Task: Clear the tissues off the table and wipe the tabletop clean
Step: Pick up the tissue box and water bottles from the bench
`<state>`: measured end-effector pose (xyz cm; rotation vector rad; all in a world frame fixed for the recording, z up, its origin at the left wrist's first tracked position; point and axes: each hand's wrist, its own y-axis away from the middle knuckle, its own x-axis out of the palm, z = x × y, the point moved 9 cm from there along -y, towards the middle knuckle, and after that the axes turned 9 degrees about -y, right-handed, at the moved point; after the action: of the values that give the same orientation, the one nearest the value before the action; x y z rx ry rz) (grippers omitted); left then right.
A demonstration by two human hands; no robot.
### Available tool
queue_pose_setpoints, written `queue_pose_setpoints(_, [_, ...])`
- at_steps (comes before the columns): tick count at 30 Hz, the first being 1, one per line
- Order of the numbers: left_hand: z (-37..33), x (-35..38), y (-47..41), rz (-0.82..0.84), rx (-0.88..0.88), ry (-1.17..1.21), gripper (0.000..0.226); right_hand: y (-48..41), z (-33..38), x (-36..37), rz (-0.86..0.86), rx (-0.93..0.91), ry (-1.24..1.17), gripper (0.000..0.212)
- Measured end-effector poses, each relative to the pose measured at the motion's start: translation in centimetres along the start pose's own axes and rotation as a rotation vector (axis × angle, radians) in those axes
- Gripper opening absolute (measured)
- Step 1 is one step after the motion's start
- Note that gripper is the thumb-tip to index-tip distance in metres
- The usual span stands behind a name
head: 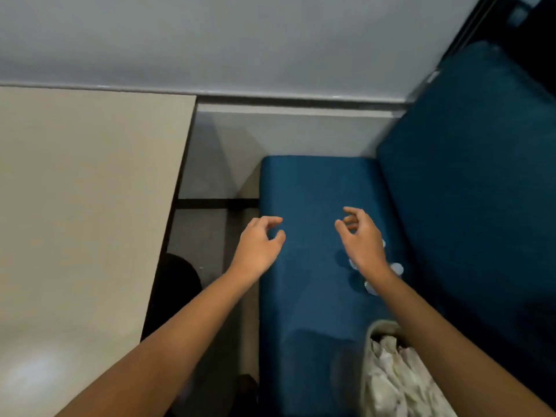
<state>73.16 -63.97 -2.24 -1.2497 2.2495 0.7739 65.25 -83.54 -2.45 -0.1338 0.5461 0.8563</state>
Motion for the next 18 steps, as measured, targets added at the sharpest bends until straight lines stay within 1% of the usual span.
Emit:
queue_pose_setpoints(1, [-1.5, 2.7, -1.2, 0.052, 0.030, -0.036, 0.033, -0.5, -2.5, -2.9, -0.061, 0.048, 0.039, 0.034])
queue_pose_setpoints(3, [-2.4, 5.3, -2.3, 0.095, 0.068, -0.101, 0.032, -0.4, -5.7, -5.2, -0.092, 0.122, 0.120, 0.035])
queue_pose_setpoints(6, [-5.0, 11.0, -5.1, 0.212, 0.179, -0.240, 0.036, -1.4, -10.9, -8.5, -0.117, 0.224, 0.270, 0.038])
queue_pose_setpoints(9, [-7.0, 16.2, -7.4, 0.310, 0.306, -0.408, 0.042, -2.4, -14.9, -9.2, -0.038, 0.321, 0.400, 0.041])
queue_pose_setpoints(12, [-8.3, 20.9, -9.2, 0.392, 0.400, -0.602, 0.046, -3.5, -17.3, -8.9, 0.031, 0.355, 0.507, 0.043])
queue_pose_setpoints(14, [-8.9, 23.9, -10.3, 0.423, 0.469, -0.721, 0.049, -4.0, -18.6, -8.4, 0.080, 0.371, 0.549, 0.043])
queue_pose_setpoints(16, [-9.4, 26.6, -11.1, 0.459, 0.524, -0.793, 0.052, -4.4, -19.9, -7.7, 0.129, 0.396, 0.572, 0.043])
queue_pose_setpoints(18, [-9.8, 29.2, -11.3, 0.506, 0.594, -0.859, 0.058, -4.4, -21.0, -7.5, 0.143, 0.443, 0.578, 0.042])
